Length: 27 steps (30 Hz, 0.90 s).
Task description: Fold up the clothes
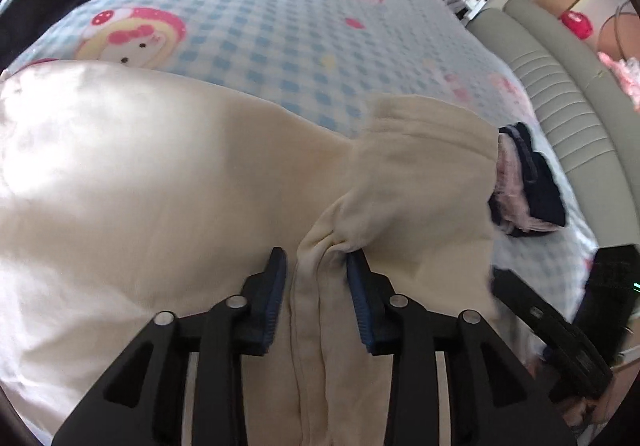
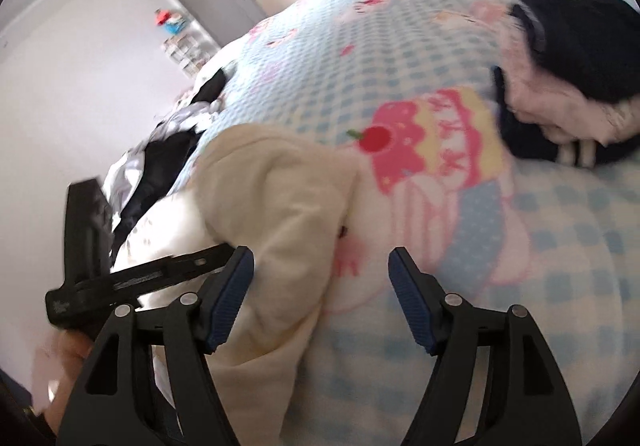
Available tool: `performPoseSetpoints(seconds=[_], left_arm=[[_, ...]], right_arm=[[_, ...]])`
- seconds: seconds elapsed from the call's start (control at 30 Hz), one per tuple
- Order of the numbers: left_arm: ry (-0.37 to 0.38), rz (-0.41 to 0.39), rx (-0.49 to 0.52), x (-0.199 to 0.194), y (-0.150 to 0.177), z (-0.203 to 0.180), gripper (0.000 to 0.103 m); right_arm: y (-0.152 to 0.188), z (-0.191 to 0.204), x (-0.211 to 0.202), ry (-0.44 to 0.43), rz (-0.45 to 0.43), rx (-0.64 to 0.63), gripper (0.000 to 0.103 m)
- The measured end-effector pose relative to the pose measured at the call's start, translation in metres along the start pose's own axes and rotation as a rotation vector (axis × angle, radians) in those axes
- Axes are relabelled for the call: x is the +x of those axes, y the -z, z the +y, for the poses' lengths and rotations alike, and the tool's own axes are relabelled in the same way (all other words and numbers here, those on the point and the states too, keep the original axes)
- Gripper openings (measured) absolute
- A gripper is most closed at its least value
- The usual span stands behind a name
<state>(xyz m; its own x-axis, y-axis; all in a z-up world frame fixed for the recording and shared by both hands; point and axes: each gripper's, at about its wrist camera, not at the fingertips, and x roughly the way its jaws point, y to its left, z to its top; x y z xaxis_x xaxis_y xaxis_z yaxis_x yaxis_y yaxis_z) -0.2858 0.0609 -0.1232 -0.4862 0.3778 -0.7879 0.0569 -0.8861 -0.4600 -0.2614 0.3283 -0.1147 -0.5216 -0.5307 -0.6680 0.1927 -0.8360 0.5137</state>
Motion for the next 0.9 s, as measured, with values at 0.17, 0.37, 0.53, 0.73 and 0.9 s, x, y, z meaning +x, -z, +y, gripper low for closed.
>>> performPoseSetpoints(seconds=[0.17, 0.37, 0.53, 0.73, 0.9], left_arm=[[0.186, -0.032, 0.022, -0.035, 0.032, 0.000, 0.054], [0.157, 0.026, -0.002, -0.028, 0.060, 0.014, 0.059], [0.073, 0.035, -0.021, -0.032, 0.058, 0.006, 0.062], [0.114, 0.049, 0.033, -0.031, 0.064, -0.014, 0.061], [0.121, 0.060, 0.048, -0.023, 0.071, -0.026, 0.049]], right_arm=[[0.005, -0.009, -0.008, -0.016, 0.005, 0.071, 0.072], [0.034, 0.009, -0.023, -0.025, 0.042, 0.033, 0.072], [0.074, 0.018, -0.038, 0.036, 0.061, 0.015, 0.072], [0.082, 0.023, -0.035, 0.095, 0.060, -0.016, 0.072], [0.080, 0.030, -0.033, 0.149, 0.031, -0.087, 0.072]])
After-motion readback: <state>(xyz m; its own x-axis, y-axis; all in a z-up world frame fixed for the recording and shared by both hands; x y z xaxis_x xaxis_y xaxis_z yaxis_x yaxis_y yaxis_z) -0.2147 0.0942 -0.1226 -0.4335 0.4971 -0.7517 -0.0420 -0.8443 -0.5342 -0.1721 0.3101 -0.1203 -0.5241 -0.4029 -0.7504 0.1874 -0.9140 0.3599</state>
